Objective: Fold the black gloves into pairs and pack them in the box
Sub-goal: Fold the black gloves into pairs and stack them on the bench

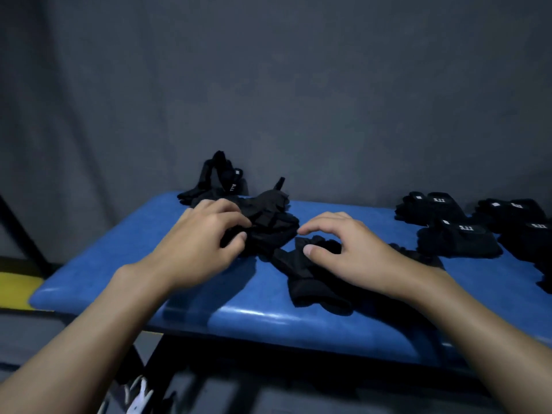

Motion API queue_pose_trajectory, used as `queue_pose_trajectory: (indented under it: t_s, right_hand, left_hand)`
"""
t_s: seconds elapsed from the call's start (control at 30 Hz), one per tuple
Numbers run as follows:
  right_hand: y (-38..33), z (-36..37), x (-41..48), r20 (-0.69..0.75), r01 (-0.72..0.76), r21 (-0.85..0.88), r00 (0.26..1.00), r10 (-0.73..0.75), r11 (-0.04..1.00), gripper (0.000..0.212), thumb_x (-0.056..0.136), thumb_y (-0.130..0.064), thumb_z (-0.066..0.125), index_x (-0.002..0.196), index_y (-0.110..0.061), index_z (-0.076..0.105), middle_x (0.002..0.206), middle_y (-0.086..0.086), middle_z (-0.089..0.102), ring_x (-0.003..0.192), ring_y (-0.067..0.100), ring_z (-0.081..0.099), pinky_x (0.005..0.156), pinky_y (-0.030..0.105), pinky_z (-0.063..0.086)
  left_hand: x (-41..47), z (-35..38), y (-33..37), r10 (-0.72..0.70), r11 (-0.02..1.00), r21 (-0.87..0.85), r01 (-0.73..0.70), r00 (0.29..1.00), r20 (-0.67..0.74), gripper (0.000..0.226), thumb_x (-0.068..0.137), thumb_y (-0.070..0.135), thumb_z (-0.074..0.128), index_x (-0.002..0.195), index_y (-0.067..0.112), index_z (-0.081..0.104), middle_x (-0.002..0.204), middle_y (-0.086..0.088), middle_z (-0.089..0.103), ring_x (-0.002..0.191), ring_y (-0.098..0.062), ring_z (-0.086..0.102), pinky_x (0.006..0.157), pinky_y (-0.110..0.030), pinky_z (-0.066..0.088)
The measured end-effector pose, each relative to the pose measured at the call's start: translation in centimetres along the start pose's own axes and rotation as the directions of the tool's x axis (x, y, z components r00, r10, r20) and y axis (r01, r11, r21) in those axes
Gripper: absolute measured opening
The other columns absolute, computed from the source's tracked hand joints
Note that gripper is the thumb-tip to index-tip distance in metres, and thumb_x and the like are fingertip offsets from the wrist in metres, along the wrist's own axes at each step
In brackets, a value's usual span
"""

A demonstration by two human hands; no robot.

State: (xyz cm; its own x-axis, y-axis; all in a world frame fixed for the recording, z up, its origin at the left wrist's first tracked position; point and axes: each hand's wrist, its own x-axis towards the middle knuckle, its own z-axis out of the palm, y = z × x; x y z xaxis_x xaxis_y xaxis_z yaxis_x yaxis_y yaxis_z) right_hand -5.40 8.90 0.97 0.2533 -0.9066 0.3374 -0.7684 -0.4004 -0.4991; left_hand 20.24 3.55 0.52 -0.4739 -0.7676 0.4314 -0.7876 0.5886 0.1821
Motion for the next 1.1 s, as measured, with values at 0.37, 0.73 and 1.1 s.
queue_pose_trajectory:
  t_s: [0.37, 0.73, 1.1]
  right_hand:
    - [-3.8, 4.4, 6.2, 0.102, 0.035, -0.025, 0.994, -0.032, 0.999, 0.041, 0.094, -0.041, 0.055, 0.135, -0.047, 0.048, 0.121, -0.013, 0.062, 0.119, 0.005, 0.048, 0.110, 0.035, 0.023]
    - [-3.2, 6.4, 7.6, 0.101, 0.053, 0.001, 0.993, -0.053, 0.999, 0.037, 0.091, -0.044, 0.055, 0.124, -0.027, 0.064, 0.127, -0.024, 0.054, 0.124, 0.006, 0.047, 0.113, 0.043, 0.027]
    - [-2.6, 4.9, 6.9, -0.091, -0.044, 0.135, 0.994, 0.057, 0.990, 0.023, 0.091, -0.031, 0.055, 0.110, -0.034, 0.068, 0.107, -0.018, 0.068, 0.106, 0.005, 0.061, 0.103, 0.036, 0.044]
  left_hand:
    - [-1.3, -1.1, -5.0, -0.238, 0.970, 0.069, 0.235, 0.970, 0.041, 0.048, 0.094, 0.035, 0.055, 0.141, 0.033, 0.048, 0.152, 0.000, 0.039, 0.139, -0.022, 0.036, 0.111, -0.043, 0.033]
    - [-0.5, -1.2, -5.2, -0.229, 0.973, 0.013, 0.229, 0.973, 0.040, 0.038, 0.096, 0.035, 0.052, 0.131, 0.023, 0.058, 0.135, 0.011, 0.049, 0.123, -0.017, 0.050, 0.101, -0.042, 0.039]
    - [-1.3, -1.9, -4.3, -0.266, 0.935, -0.248, 0.253, 0.964, -0.018, 0.033, 0.100, 0.034, 0.045, 0.130, 0.035, 0.059, 0.120, 0.014, 0.060, 0.114, -0.003, 0.054, 0.090, -0.024, 0.040]
